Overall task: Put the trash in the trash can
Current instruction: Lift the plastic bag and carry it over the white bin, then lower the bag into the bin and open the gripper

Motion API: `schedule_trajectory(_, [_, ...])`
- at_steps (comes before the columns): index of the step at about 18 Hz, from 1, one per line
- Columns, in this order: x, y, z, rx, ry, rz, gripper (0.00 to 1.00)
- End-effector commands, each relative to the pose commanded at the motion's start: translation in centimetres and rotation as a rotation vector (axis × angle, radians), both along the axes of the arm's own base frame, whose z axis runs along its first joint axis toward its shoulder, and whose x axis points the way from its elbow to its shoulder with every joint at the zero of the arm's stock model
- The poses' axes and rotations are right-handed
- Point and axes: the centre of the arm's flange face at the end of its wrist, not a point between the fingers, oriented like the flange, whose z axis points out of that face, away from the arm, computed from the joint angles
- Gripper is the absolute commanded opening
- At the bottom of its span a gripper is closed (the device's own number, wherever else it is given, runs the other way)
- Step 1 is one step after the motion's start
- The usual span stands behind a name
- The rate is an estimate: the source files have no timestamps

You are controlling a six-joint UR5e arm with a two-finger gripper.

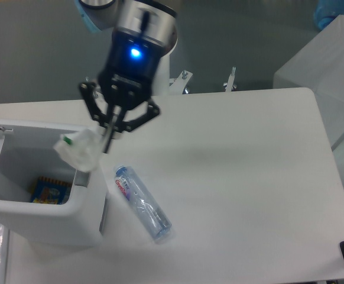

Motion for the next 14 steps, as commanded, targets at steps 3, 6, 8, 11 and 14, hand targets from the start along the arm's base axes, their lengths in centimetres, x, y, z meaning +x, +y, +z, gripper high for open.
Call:
schedule_trajectory(3, [2.4, 1.5, -1.8, -0.053, 0.140, -0.116, 0.00])
schedule_trajectory(6, [3.5, 3.3, -3.6, -0.073, 0.144, -0.167, 0.00])
schedule_trajectory(8, [4.1, 3.8, -4.3, -0.082, 0.135, -0.181, 0.00])
schedule_trajectory(11, [5.2, 4.7, -5.3, -0.094, 0.114, -0.200, 0.04])
schedule_trajectory(14, [5.2, 4.8, -5.9, -0.102, 0.110, -0.202, 0.36])
